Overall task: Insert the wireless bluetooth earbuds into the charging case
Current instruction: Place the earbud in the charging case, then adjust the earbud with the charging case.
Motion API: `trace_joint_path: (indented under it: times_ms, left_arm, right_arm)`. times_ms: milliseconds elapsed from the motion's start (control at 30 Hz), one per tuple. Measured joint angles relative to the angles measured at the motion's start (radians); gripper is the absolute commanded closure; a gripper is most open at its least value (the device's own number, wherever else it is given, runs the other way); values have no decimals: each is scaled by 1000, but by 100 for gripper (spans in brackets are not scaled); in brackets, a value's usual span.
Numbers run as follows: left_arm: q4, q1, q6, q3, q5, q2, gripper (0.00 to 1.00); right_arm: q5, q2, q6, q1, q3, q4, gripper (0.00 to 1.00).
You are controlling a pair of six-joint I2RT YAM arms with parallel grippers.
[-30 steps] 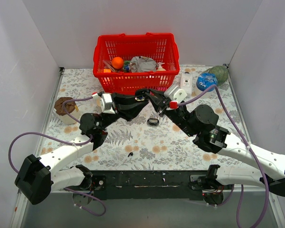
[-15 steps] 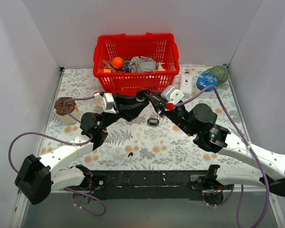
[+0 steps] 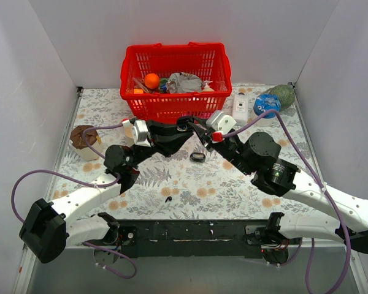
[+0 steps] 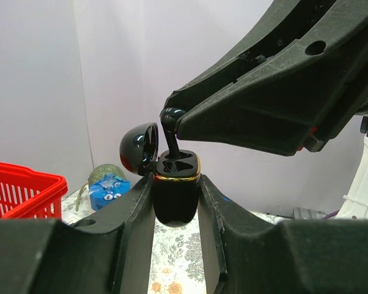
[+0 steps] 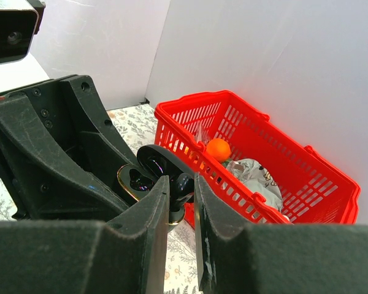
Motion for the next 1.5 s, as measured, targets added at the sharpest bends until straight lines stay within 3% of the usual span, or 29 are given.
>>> trace_joint_path:
  times_ms: [100, 267, 733, 833, 900, 967, 1200, 1500]
  left_arm:
    - [0, 0, 0, 0, 1, 1, 100]
    - [0, 0, -1, -1, 2, 2, 100]
    - [13, 0, -2, -2, -10, 11, 100]
    - [14, 0, -3, -2, -10, 13, 100]
    - [19, 0, -3, -2, -16, 13, 100]
    - [28, 0, -3, -2, -17, 13, 100]
    - [39, 0, -3, -10, -31, 13, 100]
    - [40, 0, -4, -45, -34, -9, 100]
  right_arm:
    - [0, 0, 0, 0, 1, -5, 84]
    - [0, 0, 1, 0, 2, -8, 74]
    - [-9, 1, 22, 1, 11, -54, 56]
    - [-9, 0, 30, 1, 11, -54, 44]
    - [-9, -2, 39, 1, 11, -60, 25]
    - [-6, -2, 58, 1, 12, -60, 13]
    - [42, -23, 133, 1, 65, -87, 7]
    - [182, -139, 195, -16, 27, -33, 11]
